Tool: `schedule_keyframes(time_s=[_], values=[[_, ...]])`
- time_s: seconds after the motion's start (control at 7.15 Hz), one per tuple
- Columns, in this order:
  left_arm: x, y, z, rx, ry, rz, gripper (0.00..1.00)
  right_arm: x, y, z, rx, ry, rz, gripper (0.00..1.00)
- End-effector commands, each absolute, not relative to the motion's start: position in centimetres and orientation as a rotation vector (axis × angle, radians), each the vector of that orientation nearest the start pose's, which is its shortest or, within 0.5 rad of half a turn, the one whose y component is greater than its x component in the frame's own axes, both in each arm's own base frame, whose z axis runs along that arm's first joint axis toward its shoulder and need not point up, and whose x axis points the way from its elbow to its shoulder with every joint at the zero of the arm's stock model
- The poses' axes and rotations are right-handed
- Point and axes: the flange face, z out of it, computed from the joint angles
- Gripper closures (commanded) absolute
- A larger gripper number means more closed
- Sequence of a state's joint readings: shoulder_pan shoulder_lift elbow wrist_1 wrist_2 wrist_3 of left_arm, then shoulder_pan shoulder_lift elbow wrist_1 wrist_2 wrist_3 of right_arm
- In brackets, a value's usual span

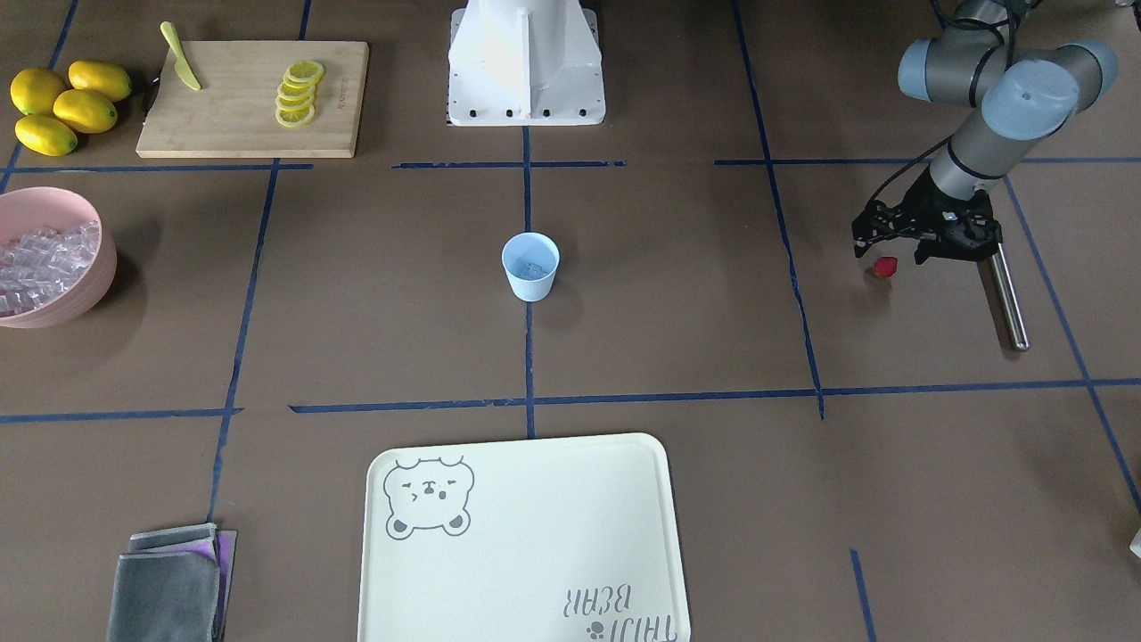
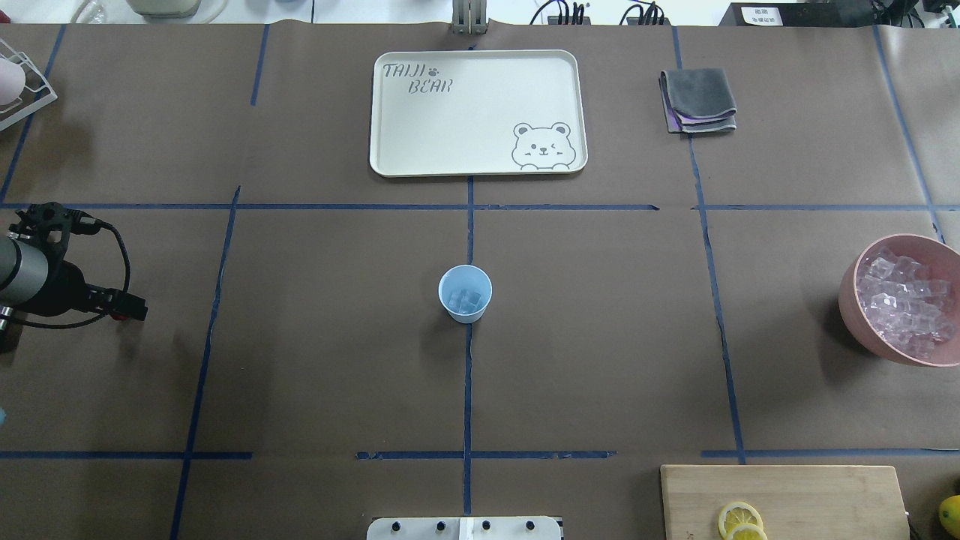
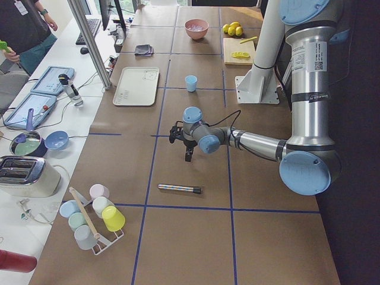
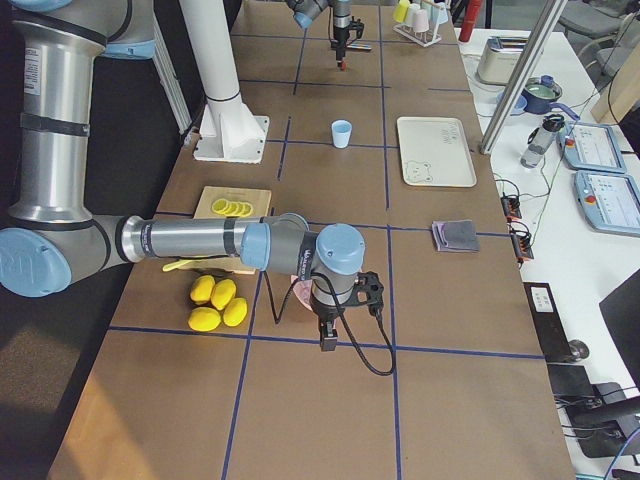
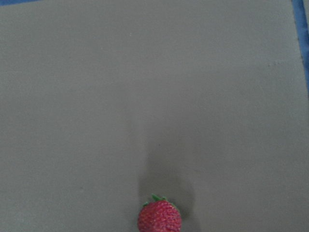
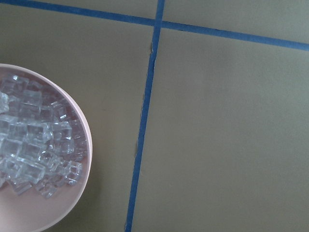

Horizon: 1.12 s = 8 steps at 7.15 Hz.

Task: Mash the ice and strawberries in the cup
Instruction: 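Lower the left gripper onto the red strawberry and grasp it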

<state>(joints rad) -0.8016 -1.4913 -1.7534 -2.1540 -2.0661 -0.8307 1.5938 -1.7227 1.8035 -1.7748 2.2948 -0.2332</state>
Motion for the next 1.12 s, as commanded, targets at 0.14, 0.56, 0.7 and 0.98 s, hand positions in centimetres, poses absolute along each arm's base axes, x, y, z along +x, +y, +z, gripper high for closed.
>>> schedule_keyframes(time_s=[0.14, 0.56, 0.7, 0.98], values=[[28.4, -41.7, 56.3, 0.116, 0.795, 0.103, 0.03, 7.7, -41.5, 63.7, -0.023, -0.733, -0.158, 0.01], [28.6, -41.9, 56.3, 0.114, 0.795, 0.105, 0.54, 7.7, -41.6, 63.6, -0.021, -0.733, -0.159, 0.01], [28.8, -42.0, 56.0, 0.114, 0.801, 0.109, 0.88, 7.7, -41.6, 63.6, -0.020, -0.734, -0.159, 0.00], [28.5, -41.9, 54.5, 0.124, 0.816, 0.111, 1.00, 7.7, -41.6, 63.6, -0.021, -0.734, -0.157, 0.00]])
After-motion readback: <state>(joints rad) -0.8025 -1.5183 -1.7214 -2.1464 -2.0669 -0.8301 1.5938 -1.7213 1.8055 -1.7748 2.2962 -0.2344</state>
